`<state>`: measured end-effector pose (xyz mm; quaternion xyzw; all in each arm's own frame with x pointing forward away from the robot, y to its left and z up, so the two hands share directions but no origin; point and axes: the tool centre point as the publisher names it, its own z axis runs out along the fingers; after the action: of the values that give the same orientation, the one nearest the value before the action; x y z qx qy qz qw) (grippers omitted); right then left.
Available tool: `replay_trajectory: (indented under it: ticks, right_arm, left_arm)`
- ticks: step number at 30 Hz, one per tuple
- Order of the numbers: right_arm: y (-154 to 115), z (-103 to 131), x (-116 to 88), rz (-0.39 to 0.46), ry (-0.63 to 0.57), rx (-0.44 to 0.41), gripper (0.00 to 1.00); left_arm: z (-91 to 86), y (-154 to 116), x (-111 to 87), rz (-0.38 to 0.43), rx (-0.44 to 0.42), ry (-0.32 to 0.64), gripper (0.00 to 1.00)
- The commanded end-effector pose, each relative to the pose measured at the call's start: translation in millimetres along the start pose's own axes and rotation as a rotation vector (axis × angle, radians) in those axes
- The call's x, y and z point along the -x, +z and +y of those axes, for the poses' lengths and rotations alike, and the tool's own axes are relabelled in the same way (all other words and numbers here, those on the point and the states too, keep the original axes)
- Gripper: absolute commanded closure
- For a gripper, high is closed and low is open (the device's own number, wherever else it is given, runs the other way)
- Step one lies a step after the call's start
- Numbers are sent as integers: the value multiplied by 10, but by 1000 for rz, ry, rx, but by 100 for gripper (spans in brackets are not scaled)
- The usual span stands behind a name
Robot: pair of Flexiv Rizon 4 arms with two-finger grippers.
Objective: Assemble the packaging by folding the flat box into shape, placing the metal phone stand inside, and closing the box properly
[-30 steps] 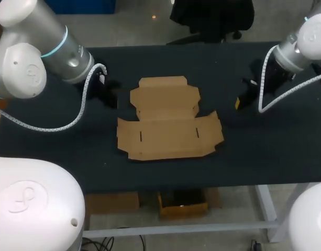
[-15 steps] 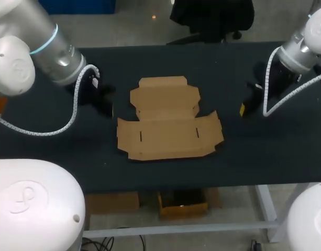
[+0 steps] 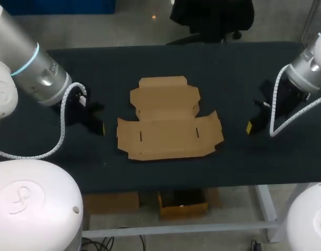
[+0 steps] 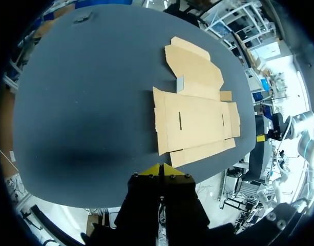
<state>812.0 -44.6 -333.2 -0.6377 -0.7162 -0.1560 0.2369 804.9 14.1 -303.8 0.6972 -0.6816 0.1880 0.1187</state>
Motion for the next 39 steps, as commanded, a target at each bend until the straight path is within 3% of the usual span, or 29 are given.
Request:
replay_trajectory:
  ticks: [1,8,26,39]
  right_arm:
    - [51,-168,23,0,-12,58,100]
    - [171,-288,74,15,-3,68,100]
    - [192,-299,78,11,1,64,100]
    - [479,-117,15,44,14,45,100]
  left_arm:
    - [128,66,34,12,-27,-3,100]
    - [253,158,55,29,-11,-22,100]
    - [253,158,55,29,-11,-22,100]
    - [236,383,86,43,5,-57,100]
